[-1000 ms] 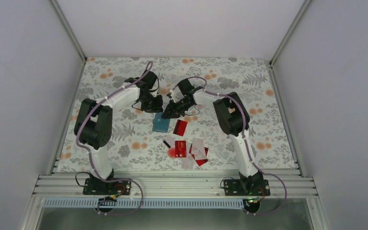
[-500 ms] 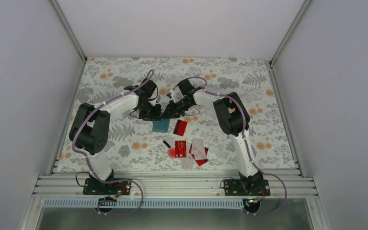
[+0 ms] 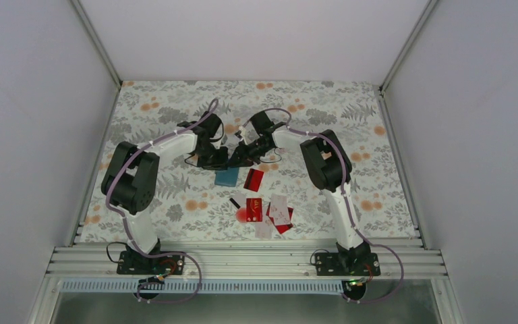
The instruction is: Put the credit cards into the card holder
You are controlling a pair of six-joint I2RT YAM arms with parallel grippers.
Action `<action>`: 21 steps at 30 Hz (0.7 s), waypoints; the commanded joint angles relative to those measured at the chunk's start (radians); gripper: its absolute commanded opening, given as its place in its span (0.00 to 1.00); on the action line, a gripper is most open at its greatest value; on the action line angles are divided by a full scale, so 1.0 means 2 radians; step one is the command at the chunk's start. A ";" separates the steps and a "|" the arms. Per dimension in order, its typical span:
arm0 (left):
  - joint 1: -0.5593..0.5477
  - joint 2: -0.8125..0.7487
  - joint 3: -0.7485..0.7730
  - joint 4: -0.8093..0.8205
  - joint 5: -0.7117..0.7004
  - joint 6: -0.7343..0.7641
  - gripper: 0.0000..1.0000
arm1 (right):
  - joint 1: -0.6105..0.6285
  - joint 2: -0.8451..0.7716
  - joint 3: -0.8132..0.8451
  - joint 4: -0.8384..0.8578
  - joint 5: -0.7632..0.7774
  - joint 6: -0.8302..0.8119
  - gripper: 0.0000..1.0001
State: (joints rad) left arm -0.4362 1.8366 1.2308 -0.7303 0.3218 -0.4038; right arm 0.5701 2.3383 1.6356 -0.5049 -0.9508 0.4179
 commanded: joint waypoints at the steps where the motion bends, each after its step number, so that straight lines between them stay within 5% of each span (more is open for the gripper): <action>1: -0.003 0.007 0.011 0.001 -0.006 0.003 0.15 | 0.007 0.040 -0.026 -0.008 0.110 -0.009 0.13; 21: -0.008 0.018 -0.011 0.029 -0.020 0.007 0.15 | 0.007 0.041 -0.032 -0.006 0.111 -0.005 0.13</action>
State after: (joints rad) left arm -0.4473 1.8450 1.2259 -0.7105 0.2779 -0.4038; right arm 0.5694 2.3371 1.6291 -0.4965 -0.9535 0.4179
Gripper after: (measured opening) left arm 0.148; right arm 0.128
